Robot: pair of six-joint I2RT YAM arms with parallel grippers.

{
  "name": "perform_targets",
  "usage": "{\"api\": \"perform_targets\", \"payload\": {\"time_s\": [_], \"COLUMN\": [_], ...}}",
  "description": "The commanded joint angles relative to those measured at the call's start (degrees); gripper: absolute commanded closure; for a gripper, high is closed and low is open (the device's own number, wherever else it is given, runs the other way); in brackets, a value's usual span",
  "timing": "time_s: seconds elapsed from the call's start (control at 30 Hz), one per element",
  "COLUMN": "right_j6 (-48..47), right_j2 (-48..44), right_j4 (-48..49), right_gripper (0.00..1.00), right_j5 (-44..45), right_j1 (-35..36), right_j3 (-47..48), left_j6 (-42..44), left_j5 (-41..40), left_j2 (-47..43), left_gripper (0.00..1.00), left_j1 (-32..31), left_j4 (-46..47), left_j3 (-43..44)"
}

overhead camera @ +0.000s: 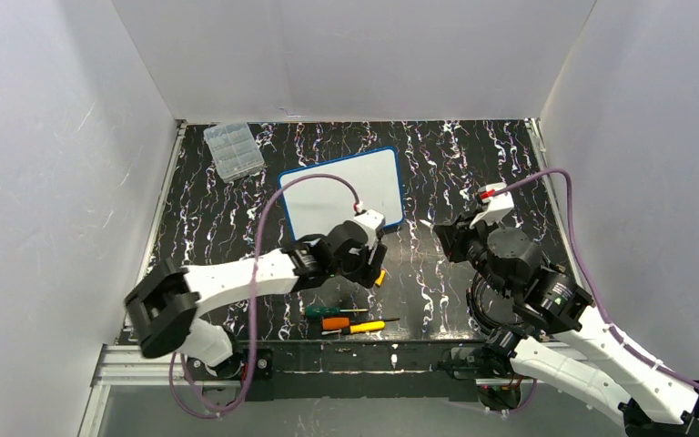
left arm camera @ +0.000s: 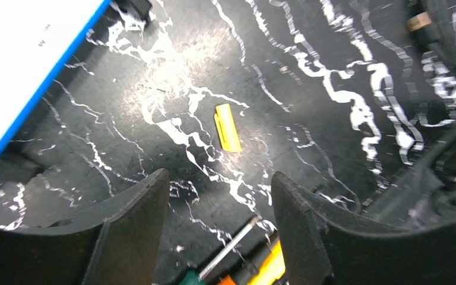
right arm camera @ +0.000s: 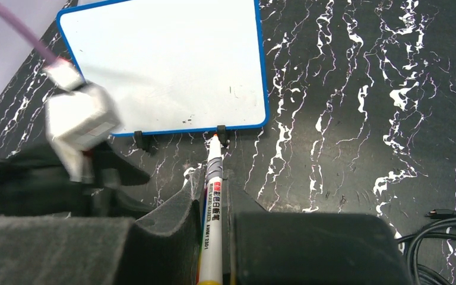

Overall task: Write a sentence on the whiteboard
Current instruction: Place the pen cap at the center of the board, then write a sentence on the whiteboard.

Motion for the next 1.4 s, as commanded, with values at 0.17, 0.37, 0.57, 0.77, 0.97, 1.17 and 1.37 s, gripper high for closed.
{"api": "perform_targets", "payload": {"time_s": [0.17, 0.37, 0.57, 0.77, 0.97, 1.17, 1.37], "right_j6": [0.0, -0.1, 0.8, 0.9, -1.1, -3.3, -4.4], "right_j2": [2.9, 6.3, 11.2, 18.4, 28.8, 38.5, 47.1], "right_j4": [3.0, 7.2, 14.9, 23.3, 32.6, 40.1, 43.1], "right_gripper": [0.99, 0.99, 0.99, 0.99, 0.99, 0.99, 0.99], "right_j5": [-3.9, -11.9, -16.0, -18.3, -17.9, -17.2, -20.1], "right_j1": [0.0, 0.0, 0.0, 0.8, 2.8, 3.7, 3.7], "right_j3": [1.9, 2.1, 1.3, 2.1, 5.6, 9.8, 15.4], "left_j6": [9.0, 12.3, 8.8, 5.0, 1.7, -1.5, -1.8], "left_j5": [9.1, 24.6, 35.2, 46.7, 55.4, 59.8, 59.0], "left_j2": [-22.6, -28.3, -29.8, -27.8, -22.0, -16.4, -8.4], "left_gripper": [0.33, 0.3, 0.3, 0.3, 0.47, 0.52, 0.52], "left_j1": [10.3, 29.8, 48.6, 63.8, 69.0, 68.6, 66.2], "left_j4": [-23.0, -29.9, -22.2, -10.8, 0.0, 5.2, 4.6], "left_j3": [6.0, 10.3, 7.2, 2.5, -0.7, -0.2, 3.2]}}
